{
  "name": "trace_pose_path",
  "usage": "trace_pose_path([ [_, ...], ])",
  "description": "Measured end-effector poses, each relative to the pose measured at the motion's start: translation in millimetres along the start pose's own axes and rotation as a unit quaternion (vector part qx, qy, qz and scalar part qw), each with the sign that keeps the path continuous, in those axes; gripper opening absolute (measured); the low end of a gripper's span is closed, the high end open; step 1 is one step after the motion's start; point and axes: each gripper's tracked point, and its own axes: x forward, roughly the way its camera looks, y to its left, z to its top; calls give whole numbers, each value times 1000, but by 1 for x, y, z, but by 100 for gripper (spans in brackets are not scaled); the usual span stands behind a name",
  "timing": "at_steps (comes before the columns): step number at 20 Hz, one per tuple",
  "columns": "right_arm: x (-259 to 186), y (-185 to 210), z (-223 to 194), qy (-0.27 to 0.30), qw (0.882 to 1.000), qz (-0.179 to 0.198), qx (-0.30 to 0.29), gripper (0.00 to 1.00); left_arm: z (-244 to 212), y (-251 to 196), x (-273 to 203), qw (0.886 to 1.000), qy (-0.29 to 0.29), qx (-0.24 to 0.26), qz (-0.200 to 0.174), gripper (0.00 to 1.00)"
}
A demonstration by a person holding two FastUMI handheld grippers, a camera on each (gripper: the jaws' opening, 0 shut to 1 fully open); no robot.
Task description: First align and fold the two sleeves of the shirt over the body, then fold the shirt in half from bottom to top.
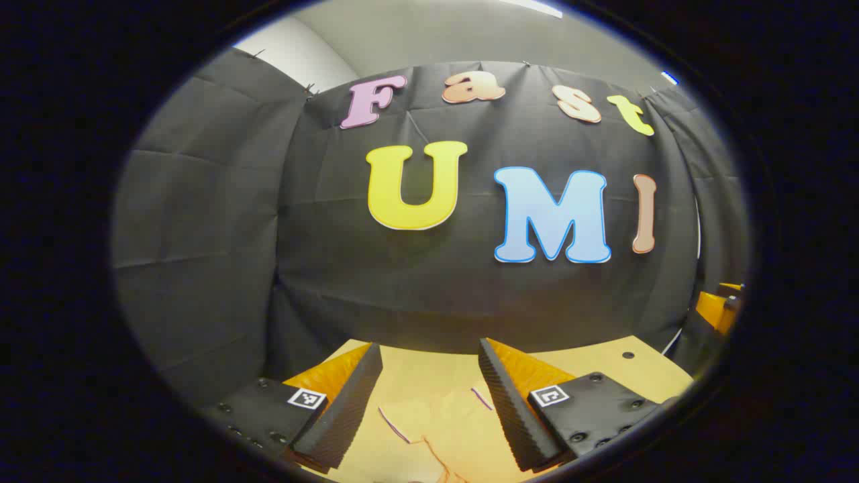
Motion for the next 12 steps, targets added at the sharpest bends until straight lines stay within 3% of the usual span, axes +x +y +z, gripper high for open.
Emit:
trace_pose_path([
  [12,15,4,-17,23,999,15,16,96,1,0,5,1000,0,13,16,95],
])
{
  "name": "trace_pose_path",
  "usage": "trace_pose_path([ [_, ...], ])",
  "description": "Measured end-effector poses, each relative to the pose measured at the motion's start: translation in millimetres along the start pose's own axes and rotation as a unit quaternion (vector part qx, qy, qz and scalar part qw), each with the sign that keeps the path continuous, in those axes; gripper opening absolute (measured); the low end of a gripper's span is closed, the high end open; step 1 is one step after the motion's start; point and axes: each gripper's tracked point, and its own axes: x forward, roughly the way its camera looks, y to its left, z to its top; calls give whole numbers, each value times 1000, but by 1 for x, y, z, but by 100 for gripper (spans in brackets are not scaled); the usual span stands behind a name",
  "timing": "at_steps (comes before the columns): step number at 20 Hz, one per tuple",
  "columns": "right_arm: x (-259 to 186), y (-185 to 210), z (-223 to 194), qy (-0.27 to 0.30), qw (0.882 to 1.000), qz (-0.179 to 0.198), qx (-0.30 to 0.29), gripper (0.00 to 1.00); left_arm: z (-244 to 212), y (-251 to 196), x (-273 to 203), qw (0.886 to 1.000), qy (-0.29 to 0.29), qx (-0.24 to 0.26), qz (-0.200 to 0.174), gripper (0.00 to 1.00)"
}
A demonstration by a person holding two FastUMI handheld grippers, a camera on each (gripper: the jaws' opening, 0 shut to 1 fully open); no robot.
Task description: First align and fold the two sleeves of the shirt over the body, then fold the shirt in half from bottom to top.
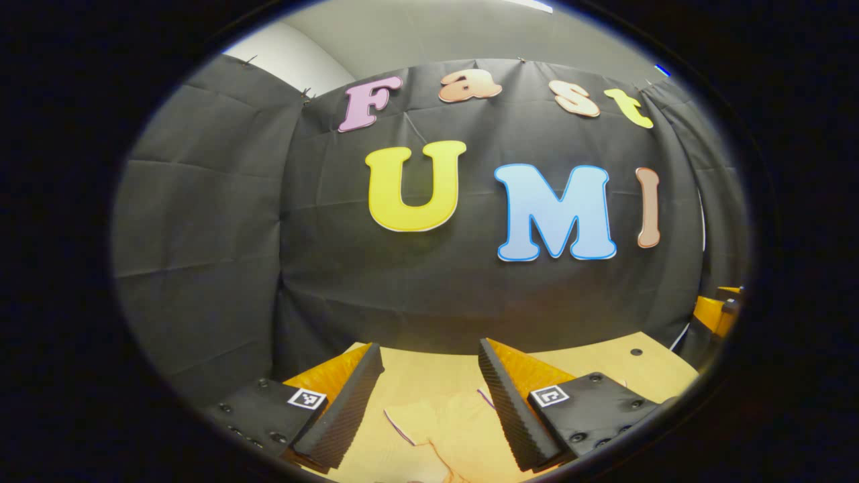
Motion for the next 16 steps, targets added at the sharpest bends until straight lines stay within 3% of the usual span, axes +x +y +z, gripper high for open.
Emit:
trace_pose_path([
  [16,13,-6,-17,23,1000,9,4,96,-2,-5,-6,1000,3,-1,4,93],
])
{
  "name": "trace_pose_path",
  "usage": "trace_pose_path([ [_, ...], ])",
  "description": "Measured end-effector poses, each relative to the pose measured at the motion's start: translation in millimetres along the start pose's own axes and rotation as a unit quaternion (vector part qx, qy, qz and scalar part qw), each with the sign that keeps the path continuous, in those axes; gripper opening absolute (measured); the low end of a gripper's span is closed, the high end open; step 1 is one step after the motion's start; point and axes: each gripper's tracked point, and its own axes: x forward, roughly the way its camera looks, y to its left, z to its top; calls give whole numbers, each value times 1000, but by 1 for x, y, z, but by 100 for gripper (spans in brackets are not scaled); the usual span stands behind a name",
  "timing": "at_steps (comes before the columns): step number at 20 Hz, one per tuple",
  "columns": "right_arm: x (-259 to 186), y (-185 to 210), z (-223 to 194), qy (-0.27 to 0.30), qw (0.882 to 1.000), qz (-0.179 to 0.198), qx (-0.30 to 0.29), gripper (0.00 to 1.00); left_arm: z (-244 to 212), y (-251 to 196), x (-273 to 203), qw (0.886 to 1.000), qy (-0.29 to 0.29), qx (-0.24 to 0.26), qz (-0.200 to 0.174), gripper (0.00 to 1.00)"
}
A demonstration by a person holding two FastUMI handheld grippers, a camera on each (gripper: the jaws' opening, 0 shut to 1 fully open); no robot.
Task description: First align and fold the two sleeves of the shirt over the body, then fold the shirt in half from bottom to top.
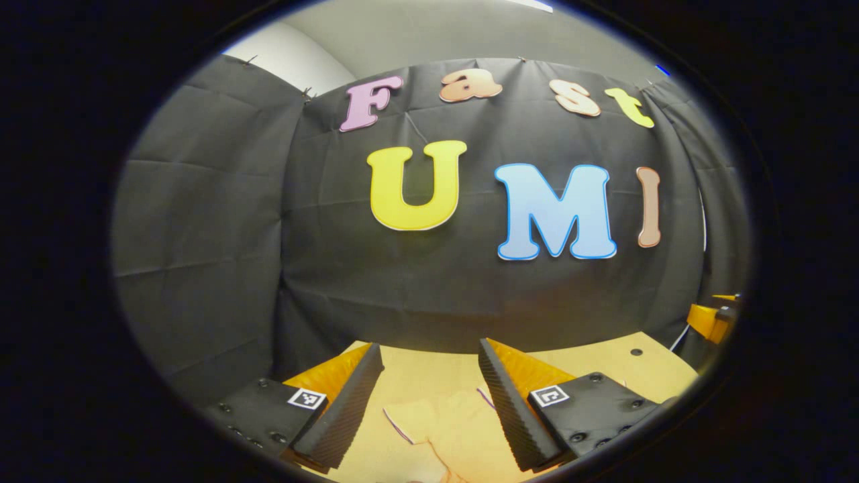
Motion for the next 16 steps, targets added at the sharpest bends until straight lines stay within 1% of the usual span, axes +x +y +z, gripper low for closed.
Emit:
trace_pose_path([
  [8,38,-9,-30,59,998,8,-4,96,-1,8,-8,1000,3,2,5,93],
  [16,78,-15,-87,128,992,17,-8,96,-3,25,-21,1000,9,5,25,94],
])
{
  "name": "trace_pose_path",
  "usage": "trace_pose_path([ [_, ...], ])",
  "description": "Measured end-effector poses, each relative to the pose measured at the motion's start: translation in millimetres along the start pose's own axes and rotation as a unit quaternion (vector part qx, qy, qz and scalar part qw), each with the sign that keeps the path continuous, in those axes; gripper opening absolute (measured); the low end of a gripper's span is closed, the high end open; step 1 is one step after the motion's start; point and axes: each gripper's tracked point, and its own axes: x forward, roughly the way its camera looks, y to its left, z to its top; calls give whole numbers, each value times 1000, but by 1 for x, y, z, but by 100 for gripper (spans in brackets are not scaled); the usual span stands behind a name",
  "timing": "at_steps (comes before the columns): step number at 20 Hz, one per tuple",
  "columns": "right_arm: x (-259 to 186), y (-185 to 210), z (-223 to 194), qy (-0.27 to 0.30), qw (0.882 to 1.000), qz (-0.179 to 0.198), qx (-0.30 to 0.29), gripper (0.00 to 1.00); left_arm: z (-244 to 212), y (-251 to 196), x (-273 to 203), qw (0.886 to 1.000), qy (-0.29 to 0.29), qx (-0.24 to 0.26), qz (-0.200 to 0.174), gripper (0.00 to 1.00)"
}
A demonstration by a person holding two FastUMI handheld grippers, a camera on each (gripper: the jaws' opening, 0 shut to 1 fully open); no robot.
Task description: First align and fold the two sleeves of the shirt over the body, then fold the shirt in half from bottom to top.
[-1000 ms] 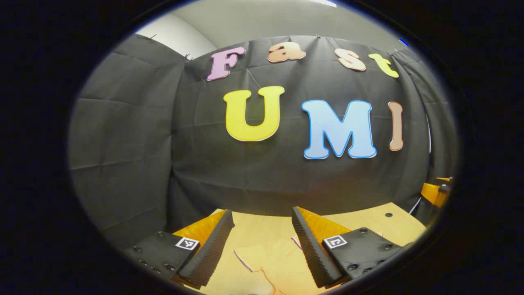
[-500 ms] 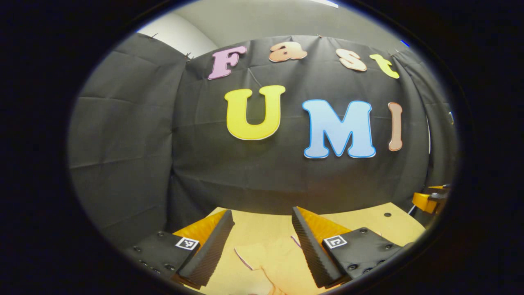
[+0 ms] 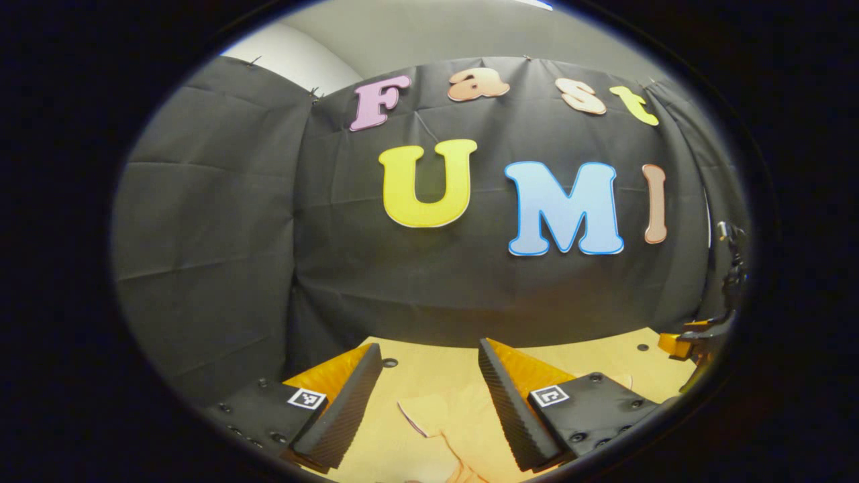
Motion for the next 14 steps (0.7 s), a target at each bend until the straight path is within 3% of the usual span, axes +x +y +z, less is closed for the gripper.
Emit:
trace_pose_path([
  [7,57,-6,-62,89,996,2,3,96,-8,22,-14,999,16,7,29,94],
  [14,100,-18,-129,181,983,-13,25,96,-13,43,-24,998,30,17,60,94],
])
